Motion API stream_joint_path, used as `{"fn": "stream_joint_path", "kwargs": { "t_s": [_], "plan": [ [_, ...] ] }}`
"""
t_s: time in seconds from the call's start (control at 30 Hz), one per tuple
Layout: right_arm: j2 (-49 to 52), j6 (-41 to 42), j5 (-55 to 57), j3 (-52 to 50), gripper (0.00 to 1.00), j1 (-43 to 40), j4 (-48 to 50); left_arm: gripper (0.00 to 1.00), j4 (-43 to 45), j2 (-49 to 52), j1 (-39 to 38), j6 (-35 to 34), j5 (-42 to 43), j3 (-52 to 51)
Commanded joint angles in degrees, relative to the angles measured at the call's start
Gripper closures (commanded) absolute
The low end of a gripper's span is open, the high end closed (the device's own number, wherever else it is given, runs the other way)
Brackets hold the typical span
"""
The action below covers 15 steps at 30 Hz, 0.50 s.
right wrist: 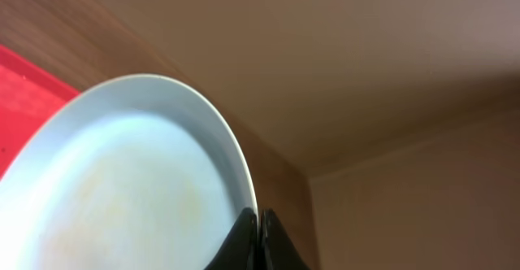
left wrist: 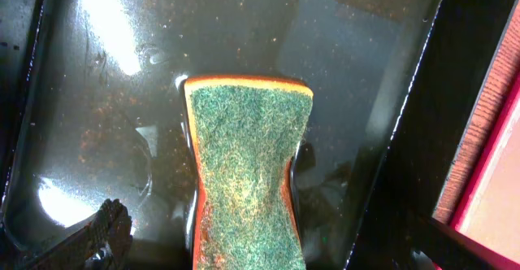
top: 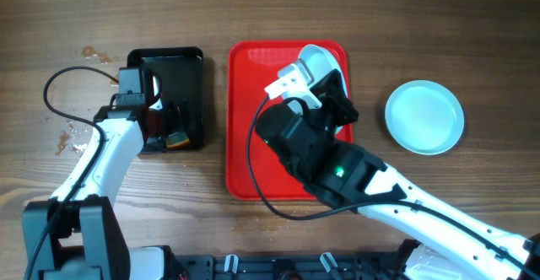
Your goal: Clean dirty plates on tray and stack at the side
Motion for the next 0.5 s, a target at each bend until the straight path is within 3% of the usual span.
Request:
{"fn": "stream_joint_path", "kwargs": {
  "t_s": [0.0, 0.13, 0.33, 0.4, 0.47],
  "plan": [
    [0.4, 17.0, -3.6, 0.8, 0.96, -5.6, -8.0, 0.0, 0.2, -0.4, 0.2, 0.9, 0.9, -0.2],
    [0.3, 34.0, -34.4, 0.8, 0.96, -23.2, -19.3, 0.0, 0.2, -0.4, 0.2, 0.9, 0.9, -0.2],
    [0.3, 33.3, -69.5, 0.8, 0.96, -56.2, -19.1, 0.0, 0.2, -0.4, 0.2, 0.9, 0.9, -0.2],
    [0.7, 28.5, -81.0, 0.8, 0.96, -62.1, -19.2, 0.0, 0.2, -0.4, 0.2, 0.9, 0.9, -0.2],
    [2.3, 22.8, -90.3, 0.8, 0.85, -62.8, -22.4, 0.0, 0.2, -0.4, 0.2, 0.9, 0.9, -0.2]
  ]
}}
